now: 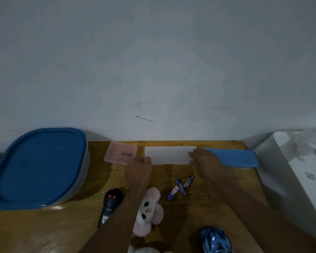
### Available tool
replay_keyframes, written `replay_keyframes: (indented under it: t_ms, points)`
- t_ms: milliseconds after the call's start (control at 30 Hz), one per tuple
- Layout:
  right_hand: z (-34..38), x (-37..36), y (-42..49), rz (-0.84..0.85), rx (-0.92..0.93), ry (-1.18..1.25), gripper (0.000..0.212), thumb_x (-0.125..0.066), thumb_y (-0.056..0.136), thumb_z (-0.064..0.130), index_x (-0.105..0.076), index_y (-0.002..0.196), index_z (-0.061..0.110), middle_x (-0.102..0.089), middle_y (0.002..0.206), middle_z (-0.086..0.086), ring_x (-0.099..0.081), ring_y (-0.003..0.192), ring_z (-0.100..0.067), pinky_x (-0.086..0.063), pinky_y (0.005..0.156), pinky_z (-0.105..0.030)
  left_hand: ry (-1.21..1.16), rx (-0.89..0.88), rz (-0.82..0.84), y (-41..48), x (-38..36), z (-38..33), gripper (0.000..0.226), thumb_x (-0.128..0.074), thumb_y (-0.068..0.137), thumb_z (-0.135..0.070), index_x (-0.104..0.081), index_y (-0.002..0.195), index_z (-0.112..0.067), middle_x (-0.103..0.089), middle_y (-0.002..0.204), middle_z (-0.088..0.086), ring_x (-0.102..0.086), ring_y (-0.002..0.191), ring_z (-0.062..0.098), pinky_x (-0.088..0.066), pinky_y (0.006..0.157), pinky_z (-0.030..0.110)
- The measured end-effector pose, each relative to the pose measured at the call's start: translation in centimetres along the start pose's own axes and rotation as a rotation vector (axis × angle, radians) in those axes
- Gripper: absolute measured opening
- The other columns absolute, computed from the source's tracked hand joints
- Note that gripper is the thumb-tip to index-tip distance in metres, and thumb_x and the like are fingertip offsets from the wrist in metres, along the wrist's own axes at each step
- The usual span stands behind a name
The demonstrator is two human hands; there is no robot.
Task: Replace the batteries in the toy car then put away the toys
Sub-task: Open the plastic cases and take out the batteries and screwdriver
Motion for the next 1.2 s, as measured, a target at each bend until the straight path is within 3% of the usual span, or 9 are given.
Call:
replay_keyframes:
  t_ms: [133, 300, 433, 567, 733, 900, 1000, 1133, 1200]
  points:
    - [0.0, -1.0, 0.6, 0.004, 0.038, -0.084, 0.031, -0.06, 0.09, 0.012, -0.064, 0.119, 0.0, -0.061, 0.126, -0.021, -0.053, 0.119, -0.037, -0.039, 0.105, -0.044, 0.014, -0.03, -0.005, 0.0, -0.3, -0.2, 0.029, -0.051, 0.098, -0.023, -0.067, 0.079, -0.007, -0.063, 0.071, 0.005, -0.061, 0.068, 0.021, -0.049, 0.062, 0.028]
    - [0.3, -1.6, 0.8, -0.016, 0.034, -0.14, 0.037, -0.09, 0.05, 0.001, -0.076, 0.084, 0.001, -0.073, 0.088, -0.017, -0.068, 0.081, -0.038, -0.058, 0.071, -0.042, 0.103, -0.036, -0.01, 0.5, -0.8, -0.1, 0.024, -0.057, 0.097, -0.023, -0.072, 0.104, -0.006, -0.073, 0.094, 0.011, -0.067, 0.084, 0.022, -0.048, 0.069, 0.025]
    - [0.9, -1.7, 0.8, 0.066, 0.028, -0.18, 0.039, -0.068, 0.081, 0.006, -0.062, 0.12, 0.002, -0.06, 0.124, -0.016, -0.051, 0.119, -0.035, -0.036, 0.106, -0.037, 0.195, -0.021, 0.001, 0.8, -0.9, -0.4, 0.027, -0.057, 0.096, -0.023, -0.071, 0.104, -0.002, -0.072, 0.097, 0.015, -0.067, 0.087, 0.025, -0.05, 0.07, 0.028]
    - [0.8, -0.7, 0.2, 0.181, -0.03, -0.113, 0.048, -0.052, 0.094, 0.011, -0.041, 0.14, 0.008, -0.04, 0.146, -0.012, -0.035, 0.134, -0.029, -0.027, 0.111, -0.034, 0.262, -0.031, 0.024, 0.1, -0.2, -1.1, 0.032, -0.059, 0.095, -0.03, -0.07, 0.1, -0.001, -0.071, 0.099, 0.015, -0.067, 0.09, 0.026, -0.052, 0.076, 0.032]
    - [1.7, 1.5, -1.9, 0.046, -0.036, 0.104, 0.043, -0.047, 0.099, 0.02, -0.042, 0.141, 0.012, -0.044, 0.145, -0.009, -0.04, 0.132, -0.023, -0.028, 0.11, -0.03, 0.305, -0.179, -0.069, -2.8, 3.2, -3.2, 0.023, -0.053, 0.097, -0.022, -0.07, 0.092, -0.007, -0.072, 0.088, 0.012, -0.065, 0.077, 0.022, -0.042, 0.06, 0.025]
    - [6.6, 2.0, -3.5, 0.013, 0.047, 0.216, 0.04, -0.049, 0.098, 0.026, -0.049, 0.136, 0.015, -0.05, 0.139, -0.005, -0.045, 0.128, -0.02, -0.031, 0.109, -0.029, 0.284, -0.137, -0.171, -5.2, 9.3, -0.7, 0.019, -0.053, 0.096, -0.013, -0.07, 0.103, -0.009, -0.072, 0.097, 0.009, -0.064, 0.082, 0.021, -0.048, 0.067, 0.027]
    - [10.1, 2.0, -4.0, -0.009, 0.114, 0.225, 0.04, -0.051, 0.096, 0.026, -0.051, 0.134, 0.014, -0.053, 0.137, -0.006, -0.048, 0.126, -0.021, -0.032, 0.107, -0.028, 0.245, -0.137, -0.155, -5.5, 11.4, 1.5, 0.017, -0.054, 0.096, -0.014, -0.068, 0.104, -0.011, -0.07, 0.091, 0.006, -0.062, 0.078, 0.019, -0.054, 0.069, 0.032]
    - [13.6, 1.5, -3.4, -0.026, 0.166, 0.21, 0.039, -0.054, 0.095, 0.026, -0.054, 0.132, 0.014, -0.055, 0.135, -0.006, -0.049, 0.125, -0.022, -0.034, 0.104, -0.031, 0.294, -0.121, -0.079, -4.0, 12.0, 3.5, 0.017, -0.054, 0.096, -0.012, -0.064, 0.109, -0.009, -0.068, 0.097, 0.005, -0.054, 0.078, 0.011, -0.041, 0.055, 0.019]
    - [15.0, 1.2, -2.5, -0.023, 0.173, 0.194, 0.036, -0.054, 0.094, 0.023, -0.056, 0.129, 0.014, -0.058, 0.131, -0.008, -0.052, 0.122, -0.024, -0.038, 0.1, -0.032, 0.293, -0.146, -0.037, -2.5, 11.5, 3.9, 0.015, -0.054, 0.094, -0.01, -0.064, 0.106, -0.011, -0.069, 0.101, 0.005, -0.057, 0.081, 0.013, -0.043, 0.063, 0.021]
Point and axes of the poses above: each hand's wrist, its own y-axis towards the middle knuckle, its own x-axis out of the back of the hand, z = x × y, the point moved 9 cm from there along y, towards the middle knuckle
